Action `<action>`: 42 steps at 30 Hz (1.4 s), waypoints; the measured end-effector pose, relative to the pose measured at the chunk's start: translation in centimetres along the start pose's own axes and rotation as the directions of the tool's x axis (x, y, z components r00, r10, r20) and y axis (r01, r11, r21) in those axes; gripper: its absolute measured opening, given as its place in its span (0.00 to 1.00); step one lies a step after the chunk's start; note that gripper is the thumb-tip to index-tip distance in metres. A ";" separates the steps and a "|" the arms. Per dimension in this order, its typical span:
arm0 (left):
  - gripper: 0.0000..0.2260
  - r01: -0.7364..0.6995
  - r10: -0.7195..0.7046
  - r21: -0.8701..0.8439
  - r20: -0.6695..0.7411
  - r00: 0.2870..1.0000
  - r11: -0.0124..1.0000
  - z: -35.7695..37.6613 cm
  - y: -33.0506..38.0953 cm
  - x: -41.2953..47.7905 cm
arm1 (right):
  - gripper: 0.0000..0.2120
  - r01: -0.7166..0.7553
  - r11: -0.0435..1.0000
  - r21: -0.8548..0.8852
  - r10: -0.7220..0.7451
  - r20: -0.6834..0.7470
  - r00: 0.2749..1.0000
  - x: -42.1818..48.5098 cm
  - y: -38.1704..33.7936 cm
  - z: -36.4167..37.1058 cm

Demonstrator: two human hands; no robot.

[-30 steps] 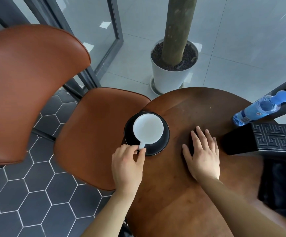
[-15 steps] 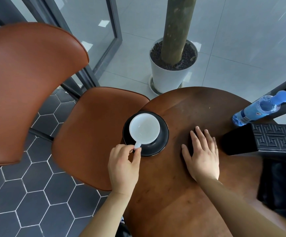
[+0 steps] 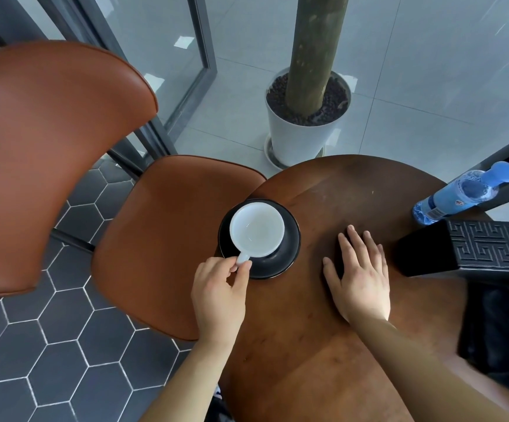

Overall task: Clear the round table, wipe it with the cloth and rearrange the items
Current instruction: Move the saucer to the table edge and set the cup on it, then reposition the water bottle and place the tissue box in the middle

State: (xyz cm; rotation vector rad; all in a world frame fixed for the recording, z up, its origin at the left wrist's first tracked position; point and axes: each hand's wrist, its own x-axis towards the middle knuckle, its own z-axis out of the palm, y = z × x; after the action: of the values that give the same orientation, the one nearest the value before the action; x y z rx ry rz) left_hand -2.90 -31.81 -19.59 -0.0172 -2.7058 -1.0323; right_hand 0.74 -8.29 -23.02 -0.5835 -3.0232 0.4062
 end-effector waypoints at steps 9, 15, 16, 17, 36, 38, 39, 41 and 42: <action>0.16 0.094 -0.092 -0.060 0.039 0.995 0.994 -0.6 -1.3 -1.7 | 0.28 0.008 1.000 0.011 -0.008 0.010 1.000 -0.1 0.1 -0.2; 0.11 0.043 -0.032 -0.064 0.151 0.988 0.997 -2.1 -1.3 -6.4 | 0.28 0.015 0.995 0.100 -0.024 0.090 0.996 -0.1 0.2 -1.5; 0.12 0.013 0.001 -0.069 0.192 0.981 0.998 -2.1 -0.8 -6.9 | 0.28 0.019 0.989 0.148 -0.033 0.093 0.995 -0.7 0.1 -2.1; 0.14 -0.031 0.048 -0.077 0.231 0.972 0.997 -1.9 -0.3 -7.3 | 0.27 0.025 0.980 0.200 -0.042 0.081 0.996 -1.6 0.1 -3.0; 0.31 -0.607 0.336 0.274 0.632 0.698 0.746 12.7 9.6 -1.6 | 0.22 0.059 0.981 0.185 0.016 -0.383 0.924 6.7 9.1 -18.8; 0.31 -0.610 0.329 0.287 0.637 0.697 0.738 12.7 9.6 -1.7 | 0.27 0.021 0.984 0.178 0.047 -0.369 0.928 8.0 9.5 -18.8; 0.31 -0.609 0.326 0.291 0.637 0.699 0.738 12.6 9.7 -1.7 | 0.30 -0.010 0.985 0.172 0.070 -0.345 0.936 8.6 9.6 -18.8; 0.31 -0.601 0.320 0.292 0.634 0.704 0.744 12.4 9.9 -1.6 | 0.34 -0.087 0.983 0.163 0.129 -0.270 0.954 9.5 9.9 -18.8; 0.31 -0.597 0.317 0.289 0.634 0.705 0.748 12.3 10.0 -1.6 | 0.35 -0.122 0.979 0.163 0.157 -0.224 0.962 9.9 10.1 -18.9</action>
State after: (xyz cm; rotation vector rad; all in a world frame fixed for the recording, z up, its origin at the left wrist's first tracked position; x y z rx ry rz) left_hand -3.16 -16.13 -22.28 -1.0296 -3.0970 -0.1793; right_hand -3.22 9.04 -7.59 -0.7771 -2.7079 0.5206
